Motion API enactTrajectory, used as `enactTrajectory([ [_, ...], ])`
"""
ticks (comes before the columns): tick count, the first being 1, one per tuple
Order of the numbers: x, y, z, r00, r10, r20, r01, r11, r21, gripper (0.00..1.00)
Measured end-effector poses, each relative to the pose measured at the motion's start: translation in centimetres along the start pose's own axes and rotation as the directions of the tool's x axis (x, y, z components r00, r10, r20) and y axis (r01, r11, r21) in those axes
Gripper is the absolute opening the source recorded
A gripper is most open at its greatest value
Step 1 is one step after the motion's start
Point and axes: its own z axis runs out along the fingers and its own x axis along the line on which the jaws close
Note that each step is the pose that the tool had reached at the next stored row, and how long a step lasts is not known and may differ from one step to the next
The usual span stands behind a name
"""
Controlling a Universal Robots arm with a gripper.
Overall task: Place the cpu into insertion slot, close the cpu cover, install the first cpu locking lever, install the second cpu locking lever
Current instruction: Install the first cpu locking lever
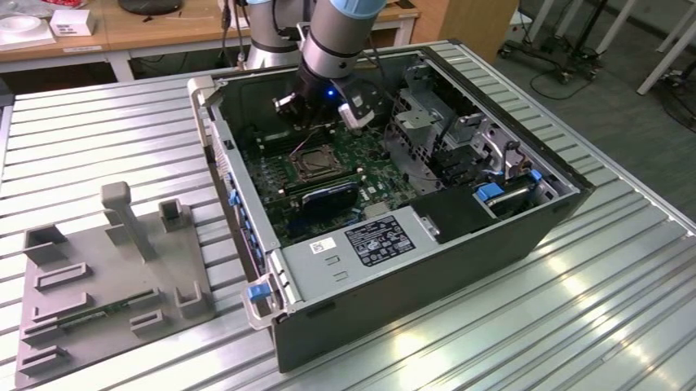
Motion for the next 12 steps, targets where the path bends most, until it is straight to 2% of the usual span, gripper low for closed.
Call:
enactTrajectory([
  [3,-0.14,0.01,-0.01,1.0,0.0,-0.0009,0.0,1.0,0.0,0.11],
  [8,-1.07,0.08,-0.07,1.0,0.003,-0.0065,-0.003,1.0,0.0002,0.11],
  [12,-1.22,0.06,0.06,1.0,0.003,-0.0065,-0.003,1.0,0.0019,0.11],
])
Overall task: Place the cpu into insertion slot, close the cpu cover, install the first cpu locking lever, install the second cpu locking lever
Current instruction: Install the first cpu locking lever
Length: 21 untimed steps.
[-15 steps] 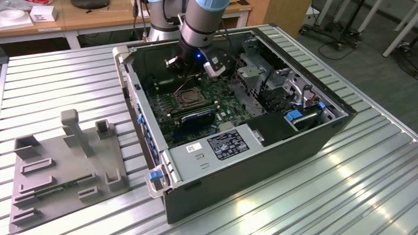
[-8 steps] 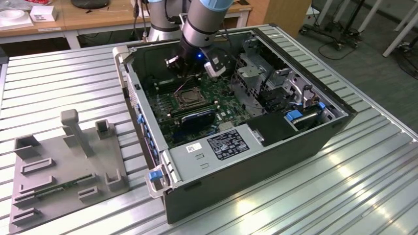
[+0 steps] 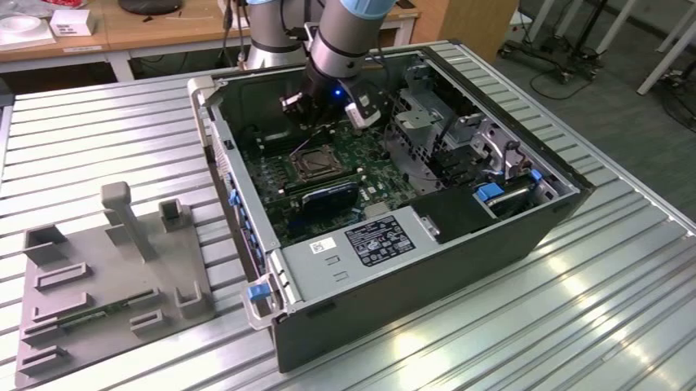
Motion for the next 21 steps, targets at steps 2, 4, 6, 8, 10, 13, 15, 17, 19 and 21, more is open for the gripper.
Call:
enactTrajectory([
  [2,-0.04,-0.07,0.22,1.0,0.0,0.0001,0.0,1.0,0.0005,0.11],
  [4,-0.1,-0.14,0.45,1.0,0.0,0.0,0.0,1.0,0.001,0.11],
  [6,-0.16,-0.2,0.63,1.0,0.0,0.0001,0.0,1.0,0.0016,0.11],
  [8,-0.19,-0.24,0.78,1.0,0.0,0.0003,0.0,1.0,0.0035,0.11],
  [10,-0.2,-0.26,0.85,1.0,0.0,0.0004,0.0,1.0,0.0052,0.11],
  [13,-0.22,-0.28,0.92,1.0,0.0,0.0005,0.0,1.0,0.006,0.11],
  [15,-0.22,-0.27,0.94,1.0,0.0,0.0005,0.0,1.0,0.006,0.11],
  [17,-0.22,-0.23,0.96,1.0,0.001,0.0005,-0.001,1.0,0.006,0.11],
  [19,-0.21,-0.16,0.99,1.0,0.001,0.0005,-0.001,1.0,0.006,0.11],
  [21,-0.21,-0.09,1.03,1.0,0.001,0.0005,-0.001,1.0,0.006,0.11],
])
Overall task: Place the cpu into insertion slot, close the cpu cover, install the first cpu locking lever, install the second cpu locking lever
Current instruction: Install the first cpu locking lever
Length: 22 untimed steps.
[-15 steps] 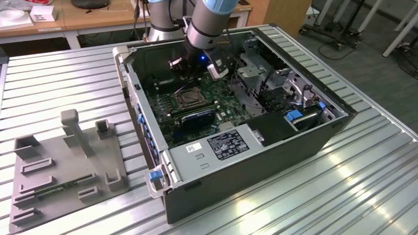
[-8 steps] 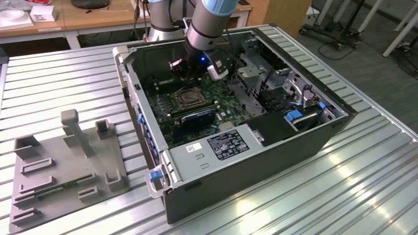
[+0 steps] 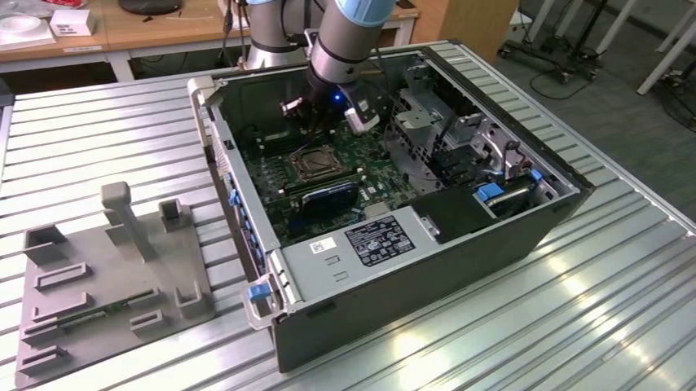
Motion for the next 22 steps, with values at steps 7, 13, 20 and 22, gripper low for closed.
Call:
enactTrajectory([
  [7,-0.02,-0.02,0.16,1.0,0.0,0.0001,0.0,1.0,-0.0003,0.11],
  [13,-0.05,-0.06,0.32,1.0,0.0,-0.0001,0.0,1.0,0.0002,0.11],
  [20,-0.05,0.08,0.42,1.0,0.001,0.0002,-0.001,1.0,-0.0003,0.11],
  [22,-0.05,0.08,0.42,1.0,0.001,0.0003,-0.001,1.0,-0.0002,0.11],
])
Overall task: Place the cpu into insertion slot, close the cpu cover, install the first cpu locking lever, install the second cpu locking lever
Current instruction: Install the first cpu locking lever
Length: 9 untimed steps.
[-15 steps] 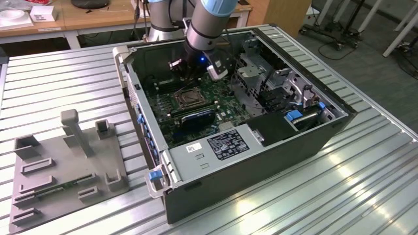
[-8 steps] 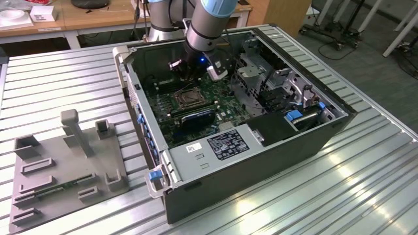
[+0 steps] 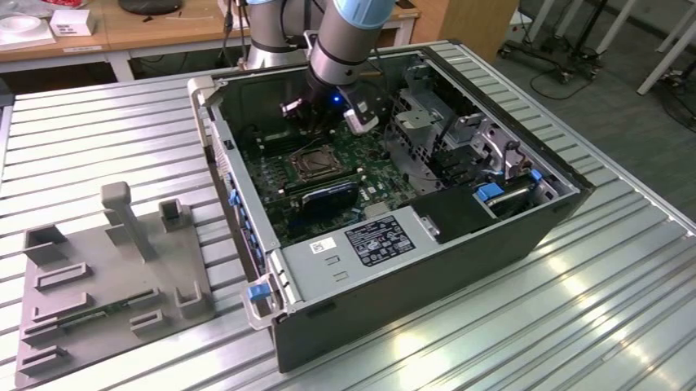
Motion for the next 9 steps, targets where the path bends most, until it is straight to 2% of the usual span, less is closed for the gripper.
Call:
enactTrajectory([
  [9,-0.09,-0.02,0.04,1.0,0.0,0.0002,0.0,1.0,0.001,0.11],
])
